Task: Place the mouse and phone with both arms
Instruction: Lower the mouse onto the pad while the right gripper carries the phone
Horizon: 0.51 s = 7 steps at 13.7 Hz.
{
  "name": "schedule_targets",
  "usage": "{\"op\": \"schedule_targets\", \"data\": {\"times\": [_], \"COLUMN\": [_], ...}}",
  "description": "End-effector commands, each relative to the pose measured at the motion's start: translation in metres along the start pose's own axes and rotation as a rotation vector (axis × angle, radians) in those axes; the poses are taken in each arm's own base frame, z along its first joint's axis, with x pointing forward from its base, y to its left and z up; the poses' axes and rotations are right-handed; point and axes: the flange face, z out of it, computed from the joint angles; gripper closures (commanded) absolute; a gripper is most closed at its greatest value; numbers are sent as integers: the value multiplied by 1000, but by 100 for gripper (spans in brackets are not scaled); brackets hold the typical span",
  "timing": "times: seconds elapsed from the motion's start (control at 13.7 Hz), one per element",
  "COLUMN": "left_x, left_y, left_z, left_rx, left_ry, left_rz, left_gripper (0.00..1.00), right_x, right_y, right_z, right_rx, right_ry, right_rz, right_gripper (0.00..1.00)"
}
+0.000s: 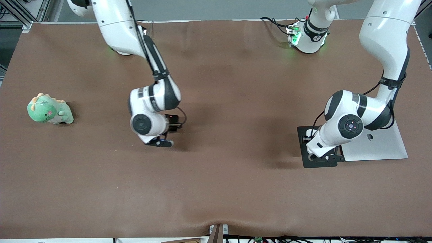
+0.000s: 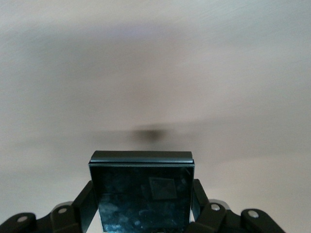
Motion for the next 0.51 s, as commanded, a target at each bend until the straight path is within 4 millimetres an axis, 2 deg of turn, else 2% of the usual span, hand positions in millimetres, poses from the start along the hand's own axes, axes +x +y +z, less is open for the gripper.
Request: {"op": "schedule_targets", "data": {"times": [0.0, 0.15, 0.37, 0.44], "left_x": [4, 9, 17, 22], "left_y": [-14, -30, -36, -42], "left_z": [9, 23, 46, 47], "left_rx": [6, 10, 5, 2], "left_ry": [8, 19, 54, 68], "left_rz": [2, -7, 3, -6], "left_gripper": [100, 100, 100, 100], "right_x": [4, 10, 10, 9], "right_y": [67, 120, 190, 209], "right_z": [-9, -4, 5, 8], "right_rx": [-23, -35, -56, -63], "right_ry": [-22, -31, -47, -40], "right_rz": [-72, -106, -147, -158], "right_gripper": [100, 100, 100, 100]}}
